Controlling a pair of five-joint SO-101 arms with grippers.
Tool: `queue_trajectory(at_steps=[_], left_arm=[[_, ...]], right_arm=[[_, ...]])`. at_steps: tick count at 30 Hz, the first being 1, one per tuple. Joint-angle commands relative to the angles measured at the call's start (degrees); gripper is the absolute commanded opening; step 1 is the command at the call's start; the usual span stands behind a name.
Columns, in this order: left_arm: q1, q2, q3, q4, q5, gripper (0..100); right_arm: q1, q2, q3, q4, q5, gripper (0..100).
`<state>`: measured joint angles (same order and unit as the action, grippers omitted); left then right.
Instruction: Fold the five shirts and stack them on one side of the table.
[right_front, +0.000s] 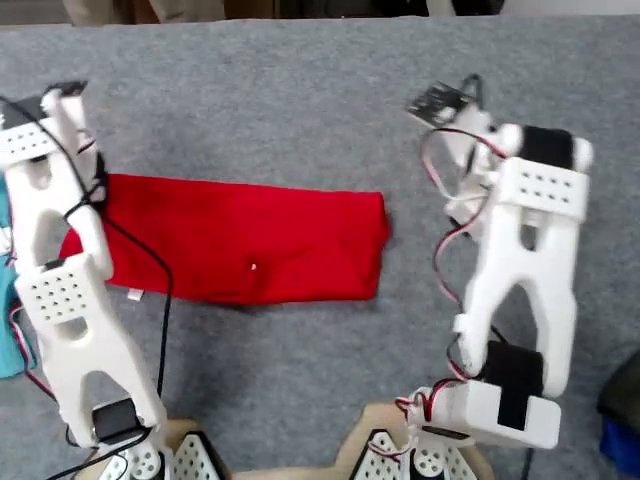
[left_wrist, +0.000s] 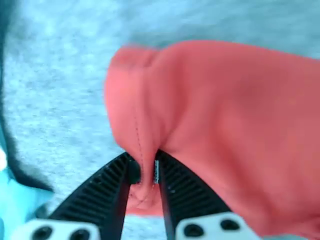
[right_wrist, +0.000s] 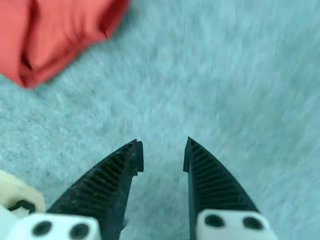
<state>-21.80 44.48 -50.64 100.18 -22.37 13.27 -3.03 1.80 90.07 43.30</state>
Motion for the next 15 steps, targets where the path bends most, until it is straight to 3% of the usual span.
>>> queue_trajectory(at_steps=[1,7,15], left_arm=[[8.5,-12.4,5.4,0.8,2.6,2],[23.6,-19.7,12.2,0.7,9.3,2],[36.7,-19.7,12.1,0.7,16.6,2]], right_arm=[[7.2,-3.4,2.1,-1.0,2.3,14.4],[19.6,-3.4,2.9,-1.0,7.7,14.4],[35.2,-2.9,3.7,-1.9,17.1,14.4]])
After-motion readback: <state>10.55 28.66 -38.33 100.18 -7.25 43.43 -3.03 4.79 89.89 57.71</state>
